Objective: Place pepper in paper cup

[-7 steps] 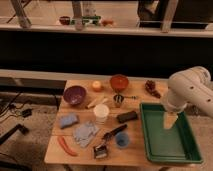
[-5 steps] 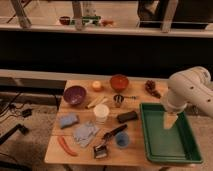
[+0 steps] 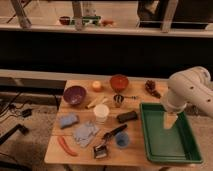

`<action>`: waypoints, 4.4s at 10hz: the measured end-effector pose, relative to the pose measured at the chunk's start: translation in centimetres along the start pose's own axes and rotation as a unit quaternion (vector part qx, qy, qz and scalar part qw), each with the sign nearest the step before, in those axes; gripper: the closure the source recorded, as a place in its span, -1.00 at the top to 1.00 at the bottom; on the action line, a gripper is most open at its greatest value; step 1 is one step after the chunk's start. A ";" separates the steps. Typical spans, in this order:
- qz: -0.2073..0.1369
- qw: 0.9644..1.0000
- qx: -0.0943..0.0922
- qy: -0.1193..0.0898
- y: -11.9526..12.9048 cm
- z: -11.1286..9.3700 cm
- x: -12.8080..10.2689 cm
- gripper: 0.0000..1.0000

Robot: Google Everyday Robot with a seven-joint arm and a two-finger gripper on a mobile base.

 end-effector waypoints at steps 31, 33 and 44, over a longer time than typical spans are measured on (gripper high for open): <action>-0.303 0.948 0.029 -0.093 13.4 -5.8 -24.7 0.60; -0.294 0.951 0.022 -0.097 13.7 -5.4 -25.0 0.60; -0.428 0.879 0.013 -0.210 16.8 -0.4 -49.0 0.60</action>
